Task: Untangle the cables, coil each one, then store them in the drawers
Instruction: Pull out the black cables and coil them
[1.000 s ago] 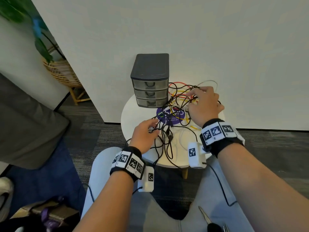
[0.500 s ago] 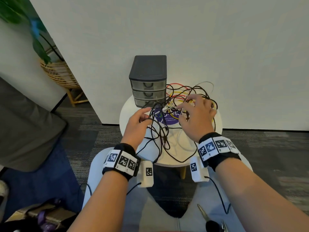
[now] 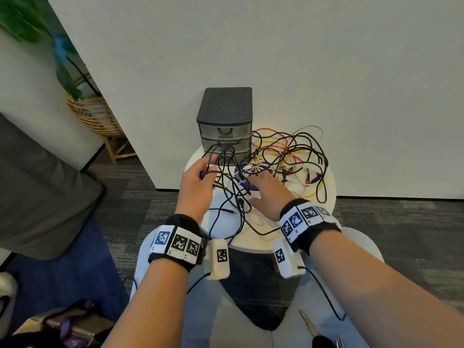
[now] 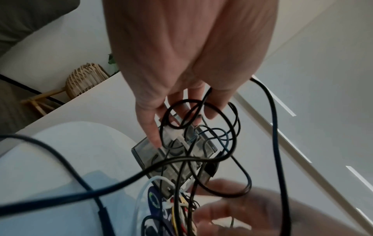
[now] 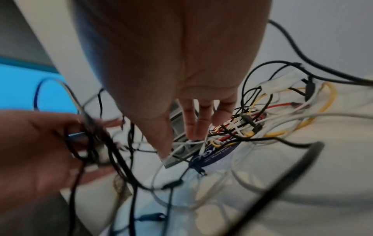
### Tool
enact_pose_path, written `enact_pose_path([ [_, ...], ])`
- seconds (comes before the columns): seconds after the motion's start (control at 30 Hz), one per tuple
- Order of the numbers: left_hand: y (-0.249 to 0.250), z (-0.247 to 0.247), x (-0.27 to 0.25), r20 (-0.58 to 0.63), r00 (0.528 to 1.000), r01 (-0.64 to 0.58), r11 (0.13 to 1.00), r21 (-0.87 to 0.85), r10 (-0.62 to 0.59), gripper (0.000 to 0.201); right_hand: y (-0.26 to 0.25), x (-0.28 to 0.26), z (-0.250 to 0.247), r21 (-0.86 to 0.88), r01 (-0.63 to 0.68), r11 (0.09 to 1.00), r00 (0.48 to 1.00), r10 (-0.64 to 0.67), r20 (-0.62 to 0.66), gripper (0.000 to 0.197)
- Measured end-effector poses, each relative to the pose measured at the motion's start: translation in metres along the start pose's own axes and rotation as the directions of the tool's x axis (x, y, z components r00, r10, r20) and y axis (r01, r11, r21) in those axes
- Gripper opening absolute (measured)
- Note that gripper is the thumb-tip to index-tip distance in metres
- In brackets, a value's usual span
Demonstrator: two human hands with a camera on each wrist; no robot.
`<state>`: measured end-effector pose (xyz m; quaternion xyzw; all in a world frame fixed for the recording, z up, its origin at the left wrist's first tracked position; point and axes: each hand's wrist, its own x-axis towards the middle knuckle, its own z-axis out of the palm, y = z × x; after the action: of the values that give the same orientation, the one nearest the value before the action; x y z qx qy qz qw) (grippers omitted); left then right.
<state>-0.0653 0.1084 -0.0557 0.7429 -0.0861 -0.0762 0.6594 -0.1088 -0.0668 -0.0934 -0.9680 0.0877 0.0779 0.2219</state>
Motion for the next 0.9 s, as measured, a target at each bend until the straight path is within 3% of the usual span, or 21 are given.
enact_pose_path([
  [0.1,0.009,-0.005,0.003,-0.057,0.997,-0.045,0.998,-0.032,0.044,0.031,0.008,0.008,0.005,-0.134,-0.084,0.987,0.984,0.104,0.144,0.065],
  [0.2,0.011,-0.012,0.007,-0.088,0.996,-0.039,0.998,-0.052,0.034,0.032,0.013,0.01,0.009,-0.202,-0.107,0.973,0.978,0.14,0.156,0.058],
  [0.27,0.01,-0.013,0.009,-0.09,0.996,-0.027,0.997,-0.074,0.02,0.033,0.015,0.011,0.007,-0.18,-0.103,0.978,0.988,0.122,0.098,0.044],
  [0.37,0.004,-0.012,0.009,-0.069,0.998,0.004,0.997,-0.079,-0.009,0.034,0.014,0.01,-0.004,-0.001,-0.103,0.995,0.992,0.103,-0.07,0.016],
  [0.53,-0.002,-0.008,0.011,-0.032,0.999,0.04,0.997,-0.072,-0.043,0.037,0.01,0.006,-0.032,0.228,-0.018,0.974,0.956,0.083,-0.28,0.018],
  [0.73,0.002,-0.007,0.019,0.033,0.999,0.02,0.999,0.048,-0.021,0.042,0.011,0.005,-0.053,0.283,0.005,0.959,0.935,0.095,-0.341,0.019],
  [0.9,0.001,-0.003,0.024,0.133,0.991,-0.004,0.989,0.145,-0.016,0.038,-0.004,0.004,-0.058,0.418,0.168,0.893,0.911,0.021,-0.411,0.022],
])
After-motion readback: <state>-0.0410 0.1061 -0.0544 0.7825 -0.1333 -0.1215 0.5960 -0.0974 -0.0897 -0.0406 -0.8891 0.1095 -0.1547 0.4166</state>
